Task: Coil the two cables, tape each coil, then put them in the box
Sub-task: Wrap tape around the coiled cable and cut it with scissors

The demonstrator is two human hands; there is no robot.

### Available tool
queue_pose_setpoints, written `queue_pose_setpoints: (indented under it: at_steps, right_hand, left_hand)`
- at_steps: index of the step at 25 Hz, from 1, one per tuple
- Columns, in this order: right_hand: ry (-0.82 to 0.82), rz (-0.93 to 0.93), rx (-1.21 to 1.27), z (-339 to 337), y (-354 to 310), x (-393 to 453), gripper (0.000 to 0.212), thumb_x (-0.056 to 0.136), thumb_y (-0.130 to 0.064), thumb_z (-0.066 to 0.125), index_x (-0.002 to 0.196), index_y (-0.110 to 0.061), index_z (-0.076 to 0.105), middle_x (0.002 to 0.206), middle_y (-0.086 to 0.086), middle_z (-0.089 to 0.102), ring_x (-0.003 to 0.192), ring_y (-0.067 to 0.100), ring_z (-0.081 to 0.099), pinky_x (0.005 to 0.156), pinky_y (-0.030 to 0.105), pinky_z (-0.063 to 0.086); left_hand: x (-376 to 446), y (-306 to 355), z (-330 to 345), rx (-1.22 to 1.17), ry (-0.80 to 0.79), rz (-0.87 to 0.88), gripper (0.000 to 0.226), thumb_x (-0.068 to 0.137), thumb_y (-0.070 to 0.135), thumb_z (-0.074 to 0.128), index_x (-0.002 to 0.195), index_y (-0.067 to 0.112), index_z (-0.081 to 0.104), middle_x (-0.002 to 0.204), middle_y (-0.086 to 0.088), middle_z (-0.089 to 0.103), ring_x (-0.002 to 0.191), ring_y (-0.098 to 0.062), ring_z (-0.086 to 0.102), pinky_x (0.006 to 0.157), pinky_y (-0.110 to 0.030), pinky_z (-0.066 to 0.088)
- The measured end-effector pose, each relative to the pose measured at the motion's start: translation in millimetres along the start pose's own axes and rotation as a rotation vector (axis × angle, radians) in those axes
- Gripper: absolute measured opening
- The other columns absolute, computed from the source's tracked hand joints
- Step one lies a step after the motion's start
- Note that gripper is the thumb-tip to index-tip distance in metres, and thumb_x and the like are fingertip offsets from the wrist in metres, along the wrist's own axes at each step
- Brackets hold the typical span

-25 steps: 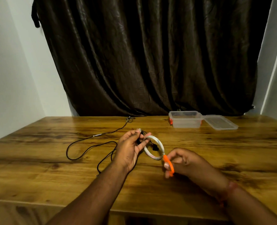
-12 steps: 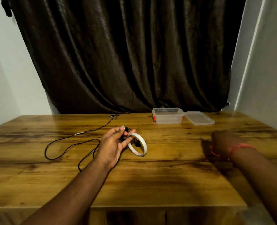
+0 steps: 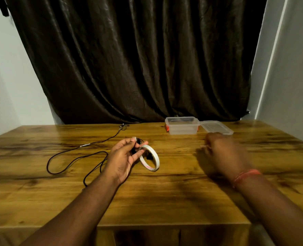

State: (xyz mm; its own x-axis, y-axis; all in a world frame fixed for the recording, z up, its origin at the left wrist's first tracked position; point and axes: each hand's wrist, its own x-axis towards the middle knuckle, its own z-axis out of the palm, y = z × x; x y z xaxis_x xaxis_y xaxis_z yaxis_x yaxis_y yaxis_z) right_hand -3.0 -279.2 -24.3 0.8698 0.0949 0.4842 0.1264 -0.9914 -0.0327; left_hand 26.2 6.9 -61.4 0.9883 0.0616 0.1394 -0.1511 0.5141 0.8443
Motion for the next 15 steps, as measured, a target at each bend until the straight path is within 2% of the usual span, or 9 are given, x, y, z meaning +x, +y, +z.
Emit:
queue_pose_setpoints:
  at_steps: [1, 3, 4, 6, 9, 11, 15]
  right_hand:
    - [-0.005, -0.041, 0.216, 3, -22, -3, 0.023, 0.094, -0.043, 0.054, 0.107, -0.025, 0.058, 0.105, -0.006, 0.059, 0.094, 0.015, 0.058, 0.082, 0.036, 0.051]
    - [-0.157, -0.051, 0.659, 13, -69, -10, 0.023, 0.095, -0.042, 0.055, 0.113, -0.029, 0.059, 0.104, -0.010, 0.059, 0.093, 0.008, 0.056, 0.083, 0.029, 0.049]
    - [-0.214, -0.061, 0.813, 21, -88, -13, 0.021, 0.095, -0.038, 0.057, 0.112, -0.028, 0.062, 0.098, -0.009, 0.063, 0.087, 0.005, 0.057, 0.078, 0.024, 0.048]
    - [-0.236, -0.096, 0.962, 35, -109, -17, 0.014, 0.096, -0.028, 0.059, 0.107, -0.026, 0.066, 0.082, -0.003, 0.066, 0.070, 0.002, 0.056, 0.066, 0.020, 0.044]
    - [-0.246, -0.115, 0.967, 38, -102, -16, 0.011, 0.094, -0.024, 0.062, 0.103, -0.028, 0.068, 0.073, -0.005, 0.065, 0.065, 0.004, 0.055, 0.063, 0.022, 0.044]
    - [-0.231, -0.103, 0.866, 35, -87, -14, 0.013, 0.093, -0.026, 0.063, 0.103, -0.031, 0.069, 0.080, -0.007, 0.067, 0.073, 0.008, 0.059, 0.066, 0.029, 0.046]
    - [-0.121, -0.112, 0.616, 28, -47, -20, 0.014, 0.091, -0.024, 0.065, 0.103, -0.029, 0.071, 0.095, -0.013, 0.062, 0.087, 0.009, 0.056, 0.073, 0.024, 0.042]
  left_hand:
    - [0, 0, 0, 0.001, -0.009, -0.001, 0.013, 0.099, 0.003, 0.047, 0.097, 0.000, 0.059, 0.085, -0.013, 0.060, 0.111, -0.038, 0.066, 0.103, -0.053, 0.047]
    - [-1, -1, 1, 0.009, -0.026, -0.003, 0.014, 0.099, 0.003, 0.047, 0.094, 0.001, 0.059, 0.084, -0.013, 0.059, 0.112, -0.038, 0.066, 0.102, -0.052, 0.048]
    - [-1, -2, 1, 0.010, -0.033, -0.002, 0.014, 0.099, 0.004, 0.047, 0.092, 0.002, 0.059, 0.083, -0.013, 0.058, 0.112, -0.038, 0.066, 0.102, -0.051, 0.049]
    - [-3, -2, 0, 0.009, -0.048, 0.005, 0.015, 0.100, 0.004, 0.047, 0.090, 0.003, 0.059, 0.082, -0.013, 0.058, 0.113, -0.038, 0.066, 0.100, -0.051, 0.050]
    - [-4, -2, 2, 0.018, -0.069, 0.007, 0.014, 0.100, 0.005, 0.047, 0.091, 0.003, 0.058, 0.084, -0.013, 0.058, 0.112, -0.038, 0.066, 0.090, -0.049, 0.057]
    - [-5, -1, 3, 0.035, -0.079, -0.011, 0.014, 0.100, 0.006, 0.047, 0.091, 0.003, 0.057, 0.086, -0.013, 0.059, 0.112, -0.036, 0.067, 0.081, -0.049, 0.060]
    - [-3, -1, 1, 0.030, -0.065, -0.026, 0.015, 0.100, 0.006, 0.047, 0.091, 0.004, 0.058, 0.084, -0.011, 0.060, 0.101, -0.033, 0.071, 0.077, -0.056, 0.059]
